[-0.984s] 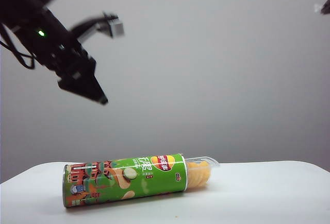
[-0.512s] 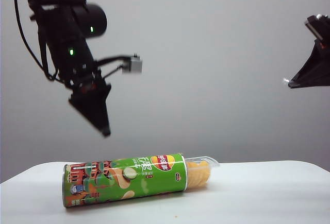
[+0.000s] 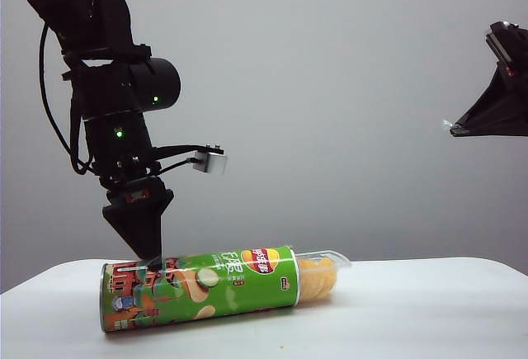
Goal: Pick up the green tub of chips from the desk, push the transparent container that's holding the chips and has slipped out back in, and finally put the chips back on the desk.
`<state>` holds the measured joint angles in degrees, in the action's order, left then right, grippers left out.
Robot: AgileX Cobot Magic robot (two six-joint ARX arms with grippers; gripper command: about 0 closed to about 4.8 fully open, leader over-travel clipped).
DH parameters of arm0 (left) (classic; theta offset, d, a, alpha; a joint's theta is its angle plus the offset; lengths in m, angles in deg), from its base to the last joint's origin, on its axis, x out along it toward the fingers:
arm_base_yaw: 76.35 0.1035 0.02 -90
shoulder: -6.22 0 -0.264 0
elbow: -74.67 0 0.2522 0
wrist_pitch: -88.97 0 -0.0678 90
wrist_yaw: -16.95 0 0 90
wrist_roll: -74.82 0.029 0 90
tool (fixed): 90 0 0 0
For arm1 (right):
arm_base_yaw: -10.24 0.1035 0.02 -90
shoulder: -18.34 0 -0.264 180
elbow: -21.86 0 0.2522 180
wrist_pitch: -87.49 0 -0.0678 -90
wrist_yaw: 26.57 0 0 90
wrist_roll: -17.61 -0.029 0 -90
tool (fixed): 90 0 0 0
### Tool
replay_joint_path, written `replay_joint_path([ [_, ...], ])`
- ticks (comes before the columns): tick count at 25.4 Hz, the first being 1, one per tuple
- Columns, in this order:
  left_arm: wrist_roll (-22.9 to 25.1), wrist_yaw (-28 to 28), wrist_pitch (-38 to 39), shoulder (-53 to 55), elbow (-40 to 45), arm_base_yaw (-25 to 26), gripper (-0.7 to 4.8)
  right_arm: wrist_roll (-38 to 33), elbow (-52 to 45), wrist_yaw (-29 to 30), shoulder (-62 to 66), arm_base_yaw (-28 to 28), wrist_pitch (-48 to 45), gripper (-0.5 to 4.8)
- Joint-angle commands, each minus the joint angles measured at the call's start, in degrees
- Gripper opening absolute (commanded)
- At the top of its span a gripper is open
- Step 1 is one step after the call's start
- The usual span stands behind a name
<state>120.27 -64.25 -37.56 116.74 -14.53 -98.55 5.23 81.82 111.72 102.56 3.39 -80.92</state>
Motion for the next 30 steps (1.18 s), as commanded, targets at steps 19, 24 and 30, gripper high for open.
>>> replay_joint_path([
  [19,-1.16,-0.15,-6.01,5.77,-0.17,-2.84,4.79,-1.11,0.24,0.52,2.97,0.09,-2.82,-0.03],
  [24,-0.35,-1.53,-6.10,5.77,-0.15,-2.84,3.63,-1.11,0.24,0.48,3.08,0.09,-3.28,-0.03],
  [30,-0.02,-4.15,-6.32,5.51,-0.17,-2.84,3.63,-1.31,0.24,0.46,3.08,0.09,-3.96,-0.03],
])
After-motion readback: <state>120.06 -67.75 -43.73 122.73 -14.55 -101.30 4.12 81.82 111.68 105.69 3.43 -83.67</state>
